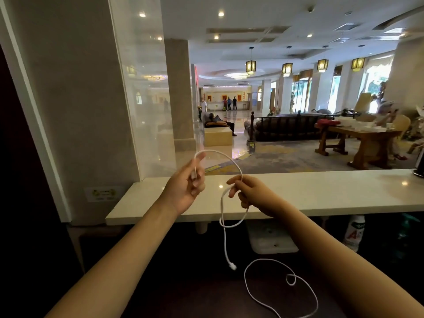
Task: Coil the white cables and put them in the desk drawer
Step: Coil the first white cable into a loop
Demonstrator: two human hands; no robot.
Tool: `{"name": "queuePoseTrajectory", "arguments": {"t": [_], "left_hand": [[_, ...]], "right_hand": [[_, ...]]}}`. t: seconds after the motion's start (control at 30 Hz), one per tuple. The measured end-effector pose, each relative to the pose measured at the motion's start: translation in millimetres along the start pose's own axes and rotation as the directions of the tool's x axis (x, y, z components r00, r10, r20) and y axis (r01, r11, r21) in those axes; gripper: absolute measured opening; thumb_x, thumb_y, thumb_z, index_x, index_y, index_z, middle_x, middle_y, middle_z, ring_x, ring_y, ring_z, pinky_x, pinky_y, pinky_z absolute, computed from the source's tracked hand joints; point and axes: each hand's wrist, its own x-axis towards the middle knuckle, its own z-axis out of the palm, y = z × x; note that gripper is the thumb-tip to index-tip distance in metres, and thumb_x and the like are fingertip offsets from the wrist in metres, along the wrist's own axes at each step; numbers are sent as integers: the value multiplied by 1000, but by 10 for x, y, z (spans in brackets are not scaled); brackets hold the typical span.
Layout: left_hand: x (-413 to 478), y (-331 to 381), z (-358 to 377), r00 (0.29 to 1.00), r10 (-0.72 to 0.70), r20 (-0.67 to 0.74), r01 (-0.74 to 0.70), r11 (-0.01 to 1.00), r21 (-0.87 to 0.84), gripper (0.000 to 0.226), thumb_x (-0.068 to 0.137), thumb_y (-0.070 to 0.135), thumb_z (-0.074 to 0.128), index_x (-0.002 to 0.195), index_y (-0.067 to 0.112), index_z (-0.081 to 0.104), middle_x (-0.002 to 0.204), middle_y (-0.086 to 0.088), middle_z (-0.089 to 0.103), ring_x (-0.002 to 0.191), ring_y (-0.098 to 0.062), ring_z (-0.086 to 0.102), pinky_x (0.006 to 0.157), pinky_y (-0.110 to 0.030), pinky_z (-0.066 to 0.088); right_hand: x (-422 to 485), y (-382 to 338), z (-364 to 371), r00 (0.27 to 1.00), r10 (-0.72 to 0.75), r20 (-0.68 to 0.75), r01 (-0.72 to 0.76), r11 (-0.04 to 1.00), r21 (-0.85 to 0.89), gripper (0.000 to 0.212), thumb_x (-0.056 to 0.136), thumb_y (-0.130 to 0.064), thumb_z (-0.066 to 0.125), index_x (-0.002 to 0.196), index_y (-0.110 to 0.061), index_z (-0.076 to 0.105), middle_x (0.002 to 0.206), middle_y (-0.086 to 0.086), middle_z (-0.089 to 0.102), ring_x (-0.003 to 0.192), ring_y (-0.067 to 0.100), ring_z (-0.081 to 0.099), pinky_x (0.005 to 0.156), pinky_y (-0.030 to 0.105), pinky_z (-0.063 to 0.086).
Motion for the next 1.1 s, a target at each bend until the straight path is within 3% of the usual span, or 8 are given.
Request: {"name": "queuePoseTrajectory", "arguments": {"t": [0.2,0.4,0.5,0.6,0.67,0.73,0.83,1.1], "left_hand": [[-93,-384,16,993,8,-121,81,702,708,27,97,34,37,96,17,58,61,4,40,43,-4,34,41,-18,28],[-200,-415,89,980,-197,2,170,851,498,32,95,34,45,78,12,61,52,2,35,38,-6,25,35,-15,22],[-225,-435,146,988,-142,-59,153,868,472,30,96,25,44,74,8,55,48,1,31,34,-5,25,34,-14,21],[-237,-447,151,985,-66,-157,128,893,431,29,96,20,45,71,6,52,46,2,31,30,-3,27,30,-13,21],[-236,-460,146,982,-49,-183,111,930,351,28,96,17,44,71,5,51,50,0,29,29,-2,28,29,-12,20],[-226,-481,155,981,-58,-187,106,961,256,28,96,15,44,72,4,52,48,0,31,30,-2,30,29,-12,21],[-214,-525,146,982,-82,-171,115,975,192,26,96,15,44,75,2,54,46,2,35,33,-3,33,31,-13,24],[-214,-604,-75,965,-34,-260,125,931,344,18,90,11,55,76,3,64,62,-5,46,36,-2,36,31,-12,24]], "right_hand": [[-127,-218,42,994,-29,104,18,994,109,25,100,-17,35,106,0,52,70,7,56,44,12,27,39,19,24],[-101,-156,20,1000,15,-7,-14,985,172,27,99,-20,37,103,1,54,68,7,54,42,9,34,41,19,30],[-128,-3,90,983,63,-174,-65,998,-6,40,96,-34,45,118,-1,49,92,7,60,70,15,53,65,31,49],[-248,217,148,838,-335,-430,58,839,-540,38,89,-34,58,112,-5,54,105,9,56,97,21,50,83,35,44],[-332,278,213,789,-557,-261,270,695,-667,22,87,-27,62,96,-7,62,91,7,60,86,17,47,74,30,40],[-356,291,284,886,-464,-19,347,690,-635,20,89,-26,58,83,-9,67,77,4,64,74,12,46,68,26,36],[-351,261,306,969,-211,129,245,886,-394,19,90,-24,56,82,-14,69,70,-7,63,64,3,53,64,15,41],[-290,274,321,950,-174,-261,125,973,-194,13,83,-10,60,73,-18,58,70,-4,59,65,8,52,63,21,41]]}}
